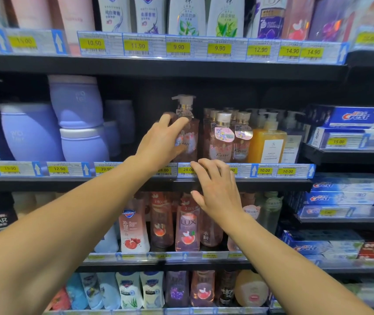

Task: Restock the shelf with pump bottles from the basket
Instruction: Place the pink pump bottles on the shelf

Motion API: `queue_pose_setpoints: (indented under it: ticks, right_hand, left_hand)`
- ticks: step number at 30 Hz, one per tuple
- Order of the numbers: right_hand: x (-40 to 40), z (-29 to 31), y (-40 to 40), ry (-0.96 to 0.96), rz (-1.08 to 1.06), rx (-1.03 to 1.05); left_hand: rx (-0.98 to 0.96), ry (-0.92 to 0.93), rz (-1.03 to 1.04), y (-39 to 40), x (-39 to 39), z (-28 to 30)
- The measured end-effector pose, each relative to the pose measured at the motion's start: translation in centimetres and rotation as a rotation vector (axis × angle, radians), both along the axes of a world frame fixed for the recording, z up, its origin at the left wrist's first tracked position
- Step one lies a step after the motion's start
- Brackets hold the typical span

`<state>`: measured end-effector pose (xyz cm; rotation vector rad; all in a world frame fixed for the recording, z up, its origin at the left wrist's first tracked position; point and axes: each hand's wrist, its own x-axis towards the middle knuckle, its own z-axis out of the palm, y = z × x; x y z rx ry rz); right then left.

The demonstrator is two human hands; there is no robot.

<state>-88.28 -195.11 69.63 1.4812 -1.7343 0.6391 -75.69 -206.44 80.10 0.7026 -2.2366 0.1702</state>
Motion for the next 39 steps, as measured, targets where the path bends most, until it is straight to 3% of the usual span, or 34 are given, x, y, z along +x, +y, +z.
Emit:
queue_pose_setpoints:
  ticks: [14,21,27,39]
  right_hand:
    - [0.8,0.5,0.5,-0.024,-0.034,0.061]
    - [2.2,-0.9,1.7,-0.069,0.052,0.051]
    - [5.4,-7.0,2.4,-0.181,0.148,0.161]
    - [15.5,-21.9,2.8,-0.310,0.311,0.617]
  left_hand:
    - [0.004,-0.027,0.039,0.0,-0.2,0.1]
    - [-0.013,0.039,-0.057,1.3,3.6,-2.1]
    - [0.006,0.057,-0.060,3.4,10.3,-10.1]
    - [0.437,-0.294,0.103,7.7,23.9,-31.1]
